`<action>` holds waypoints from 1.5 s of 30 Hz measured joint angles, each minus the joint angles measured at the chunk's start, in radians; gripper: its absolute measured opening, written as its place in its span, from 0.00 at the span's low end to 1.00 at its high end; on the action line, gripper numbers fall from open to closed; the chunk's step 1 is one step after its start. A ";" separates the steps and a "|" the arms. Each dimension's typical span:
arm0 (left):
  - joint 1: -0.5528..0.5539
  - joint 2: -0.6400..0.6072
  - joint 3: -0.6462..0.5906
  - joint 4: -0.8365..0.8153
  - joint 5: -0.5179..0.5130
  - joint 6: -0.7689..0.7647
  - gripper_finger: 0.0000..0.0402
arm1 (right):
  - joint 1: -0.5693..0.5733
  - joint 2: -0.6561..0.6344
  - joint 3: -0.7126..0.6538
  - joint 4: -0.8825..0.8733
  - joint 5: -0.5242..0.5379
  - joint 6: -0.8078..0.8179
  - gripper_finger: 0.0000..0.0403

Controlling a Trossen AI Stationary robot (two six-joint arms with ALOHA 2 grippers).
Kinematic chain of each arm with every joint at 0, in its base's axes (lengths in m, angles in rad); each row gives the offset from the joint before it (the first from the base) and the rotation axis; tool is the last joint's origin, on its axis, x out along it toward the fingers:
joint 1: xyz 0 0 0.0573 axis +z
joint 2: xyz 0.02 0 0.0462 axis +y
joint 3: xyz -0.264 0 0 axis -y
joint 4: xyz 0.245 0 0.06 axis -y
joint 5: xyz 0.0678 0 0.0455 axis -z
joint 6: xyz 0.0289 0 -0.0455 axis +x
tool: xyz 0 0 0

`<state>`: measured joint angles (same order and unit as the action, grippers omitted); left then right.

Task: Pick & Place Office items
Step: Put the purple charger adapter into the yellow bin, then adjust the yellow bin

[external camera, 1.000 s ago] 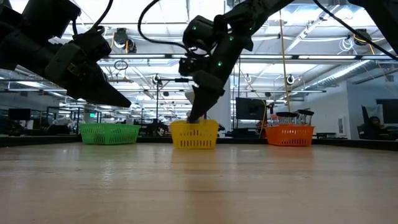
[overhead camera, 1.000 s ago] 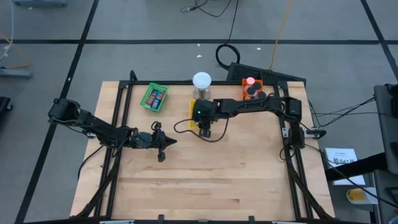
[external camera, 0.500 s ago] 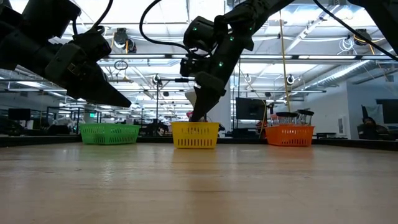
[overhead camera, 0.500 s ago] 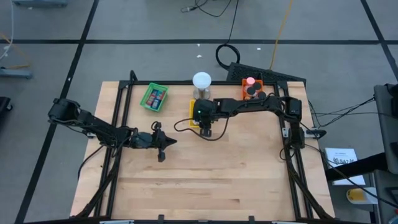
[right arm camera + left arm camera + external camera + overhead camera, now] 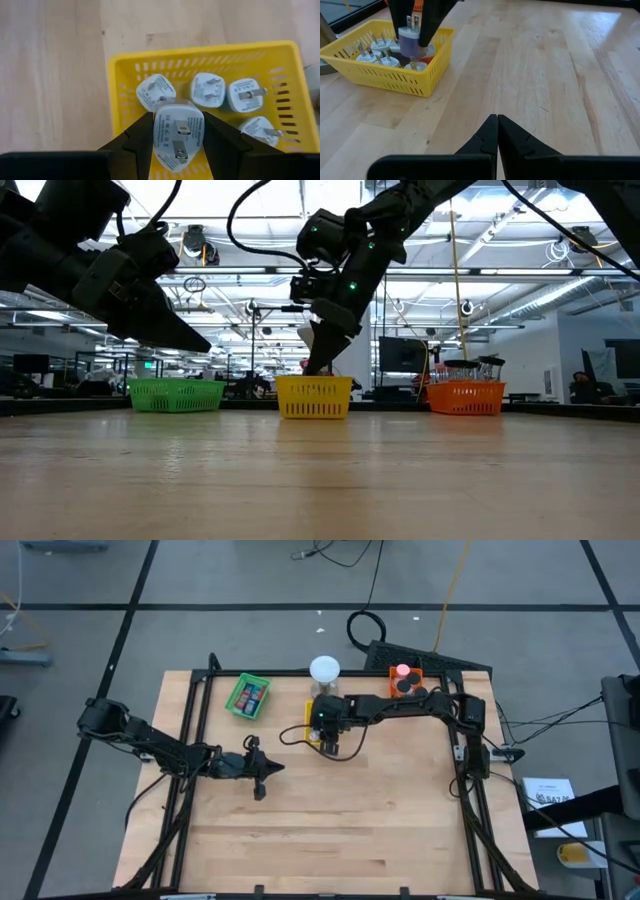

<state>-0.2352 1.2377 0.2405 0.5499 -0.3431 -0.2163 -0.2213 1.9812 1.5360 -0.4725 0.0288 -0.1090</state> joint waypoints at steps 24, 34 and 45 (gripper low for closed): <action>0.000 0.000 0.000 0.000 0.000 -0.002 0.01 | -0.022 0.001 -0.058 0.034 -0.005 0.018 0.39; 0.000 0.000 0.000 0.000 0.000 -0.003 0.01 | -0.022 0.000 -0.056 0.059 0.001 0.018 0.43; 0.000 0.000 0.000 0.000 0.000 -0.007 0.01 | -0.022 -0.022 -0.056 0.042 0.026 0.018 0.52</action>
<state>-0.2352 1.2377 0.2405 0.5495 -0.3428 -0.2233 -0.2431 1.9592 1.4803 -0.4301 0.0552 -0.0910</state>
